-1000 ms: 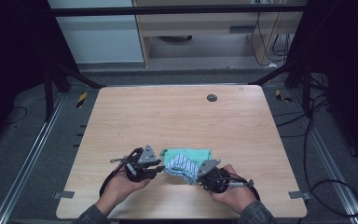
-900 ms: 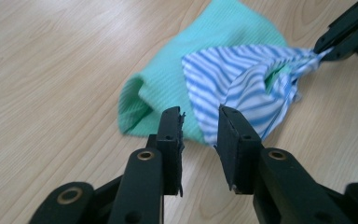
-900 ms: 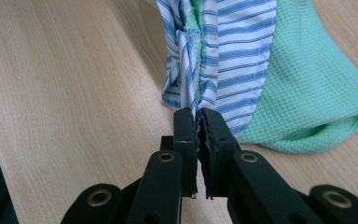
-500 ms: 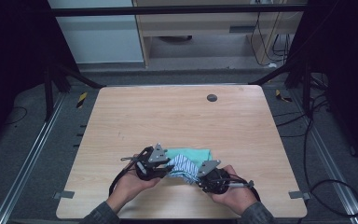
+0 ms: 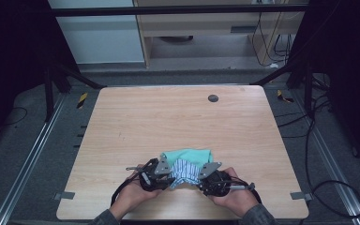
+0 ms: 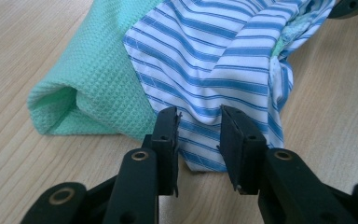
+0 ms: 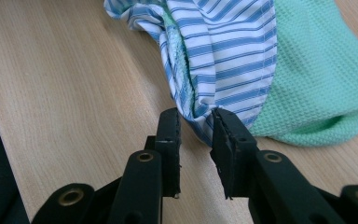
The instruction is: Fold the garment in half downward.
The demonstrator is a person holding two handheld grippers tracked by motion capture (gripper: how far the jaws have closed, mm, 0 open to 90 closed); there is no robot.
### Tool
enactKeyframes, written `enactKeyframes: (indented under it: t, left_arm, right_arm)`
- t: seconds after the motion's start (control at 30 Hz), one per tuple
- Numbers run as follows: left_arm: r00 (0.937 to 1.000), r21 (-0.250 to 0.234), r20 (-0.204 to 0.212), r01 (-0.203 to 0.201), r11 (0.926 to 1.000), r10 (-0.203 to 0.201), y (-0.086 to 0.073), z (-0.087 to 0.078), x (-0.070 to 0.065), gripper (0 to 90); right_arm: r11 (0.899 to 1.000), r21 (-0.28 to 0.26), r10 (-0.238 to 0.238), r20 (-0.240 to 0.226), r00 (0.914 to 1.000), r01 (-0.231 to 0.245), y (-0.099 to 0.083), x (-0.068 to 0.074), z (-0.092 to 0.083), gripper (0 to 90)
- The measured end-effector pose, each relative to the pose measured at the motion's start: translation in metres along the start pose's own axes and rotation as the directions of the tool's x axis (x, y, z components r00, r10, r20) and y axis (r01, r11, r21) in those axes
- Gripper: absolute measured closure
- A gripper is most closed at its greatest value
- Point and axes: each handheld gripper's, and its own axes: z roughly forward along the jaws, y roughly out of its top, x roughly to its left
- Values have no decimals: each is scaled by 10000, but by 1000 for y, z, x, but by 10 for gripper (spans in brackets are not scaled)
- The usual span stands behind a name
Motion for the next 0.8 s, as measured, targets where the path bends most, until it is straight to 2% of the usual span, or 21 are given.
enactKeyframes:
  t: [0.07, 0.13, 0.2, 0.23, 0.27, 0.3, 0.33, 0.37, 0.4, 0.47, 0.5, 0.53, 0.57, 0.6, 0.63, 0.67, 0.7, 0.73, 0.8]
  left_arm:
    - [9999, -79, -138, -3, 10000, 2, 0, -4, 0, 646]
    - [9996, -182, -265, 14, 9998, -19, 1, -10, 2, 605]
    - [9995, -235, -326, 43, 9997, -50, 1, -12, 3, 548]
    - [9986, -326, -488, 182, 9993, -197, 0, -19, 5, 511]
    - [9986, -326, -488, 182, 9993, -197, 0, -19, 5, 480]
    - [9973, -327, -693, 207, 9993, -230, -1, -25, 7, 445]
    - [9967, -342, -763, 245, 9991, -270, -2, -28, 8, 416]
    - [9967, -342, -763, 245, 9991, -270, -2, -28, 8, 383]
    - [9943, -382, -967, 416, 9984, -452, -4, -32, 12, 348]
    - [9926, -376, -1068, 540, 9978, -578, -6, -34, 15, 285]
    - [9859, -356, -1469, 754, 9965, -798, -10, -35, 23, 244]
    - [9859, -356, -1469, 754, 9965, -798, -10, -35, 23, 216]
    - [9788, -295, -1778, 984, 9947, -1021, -15, -36, 32, 192]
    - [9756, -287, -1833, 1178, 9926, -1210, -19, -36, 37, 177]
    - [9756, -287, -1833, 1178, 9926, -1210, -19, -36, 37, 157]
    - [9700, -322, -1946, 1422, 9893, -1457, -23, -36, 44, 157]
    - [9614, -365, -2033, 1819, 9826, -1855, -31, -35, 53, 126]
    - [9558, -406, -2092, 2024, 9785, -2064, -35, -35, 58, 118]
    - [9447, -414, -2271, 2333, 9715, -2366, -44, -33, 68, 97]
  right_arm:
    - [10000, -37, 80, 25, 10000, -80, -1, 0, -1, 632]
    - [9997, -48, 250, 137, 9996, -250, -2, -1, -4, 516]
    - [9991, -107, 416, 140, 9990, -414, -4, -2, -6, 427]
    - [9986, -132, 519, 176, 9985, -516, -6, -3, -9, 361]
    - [9986, -132, 519, 176, 9985, -516, -6, -3, -9, 361]
    - [9983, -295, 518, 364, 9980, -507, -10, -4, -13, 278]
    - [9977, -350, 600, 446, 9972, -585, -12, -5, -15, 240]
    - [9977, -350, 600, 446, 9972, -585, -12, -5, -15, 240]
    - [9954, -546, 823, 708, 9941, -785, -17, -10, -20, 191]
    - [9946, -576, 903, 805, 9927, -858, -19, -12, -21, 180]
    - [9903, -740, 1254, 1135, 9856, -1175, -24, -21, -23, 154]
    - [9903, -740, 1254, 1135, 9856, -1175, -24, -21, -23, 154]
    - [9850, -801, 1627, 1394, 9768, -1526, -28, -29, -23, 140]
    - [9802, -882, 1890, 1519, 9702, -1772, -31, -34, -22, 128]
    - [9802, -882, 1890, 1519, 9702, -1772, -31, -34, -22, 128]
    - [9754, -902, 2138, 1664, 9626, -2011, -33, -39, -21, 119]
    - [9634, -1113, 2617, 1960, 9450, -2437, -39, -50, -17, 99]
    - [9592, -1117, 2779, 2058, 9383, -2596, -40, -53, -15, 87]
    - [9460, -1166, 3221, 2321, 9178, -3025, -44, -61, -10, 68]
